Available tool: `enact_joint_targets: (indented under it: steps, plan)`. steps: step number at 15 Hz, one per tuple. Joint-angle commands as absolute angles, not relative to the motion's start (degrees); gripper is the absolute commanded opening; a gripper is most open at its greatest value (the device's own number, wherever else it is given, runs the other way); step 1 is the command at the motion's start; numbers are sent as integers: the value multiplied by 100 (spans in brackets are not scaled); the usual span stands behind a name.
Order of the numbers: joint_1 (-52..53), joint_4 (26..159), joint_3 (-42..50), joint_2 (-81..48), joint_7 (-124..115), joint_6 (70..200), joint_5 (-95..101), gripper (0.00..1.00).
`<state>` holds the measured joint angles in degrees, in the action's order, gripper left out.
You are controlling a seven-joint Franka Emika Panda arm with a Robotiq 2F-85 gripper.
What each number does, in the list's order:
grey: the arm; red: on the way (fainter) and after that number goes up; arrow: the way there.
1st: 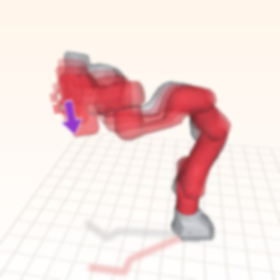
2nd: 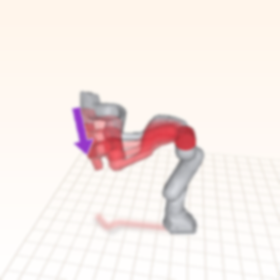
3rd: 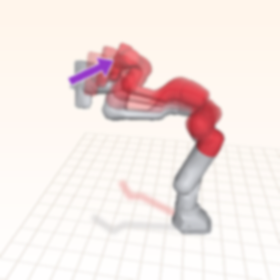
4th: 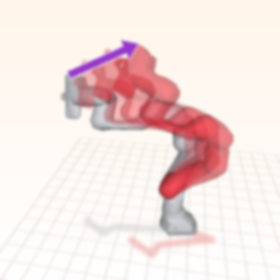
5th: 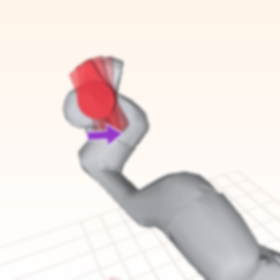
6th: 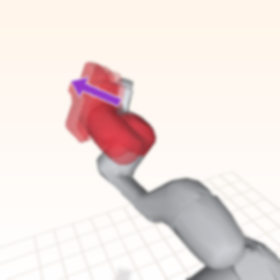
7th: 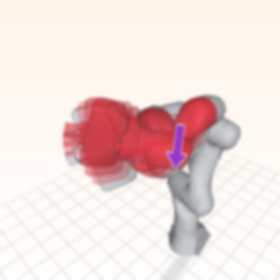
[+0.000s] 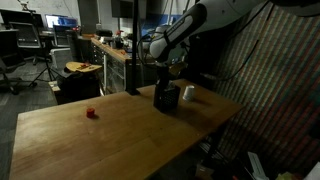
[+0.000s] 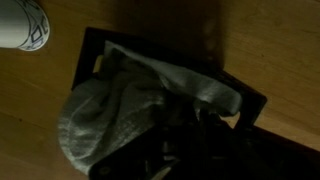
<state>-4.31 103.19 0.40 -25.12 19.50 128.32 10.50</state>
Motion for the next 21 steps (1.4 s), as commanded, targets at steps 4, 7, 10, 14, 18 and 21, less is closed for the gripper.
enact_joint_targets:
  steps: [4,7,10,14,18,21]
  plan:
    - [-417,9988,-62,-2666,2018,12519,909,44]
    - [-388,9841,-113,-2541,2013,12424,883,66]
    - [-350,9699,-142,-2463,2007,12399,896,88]
    - [-313,9532,-185,-2349,2034,12367,898,100]
    - [-298,9233,-196,-2406,2050,12413,902,100]
    - [-309,8944,-135,-2588,2057,12457,991,97]
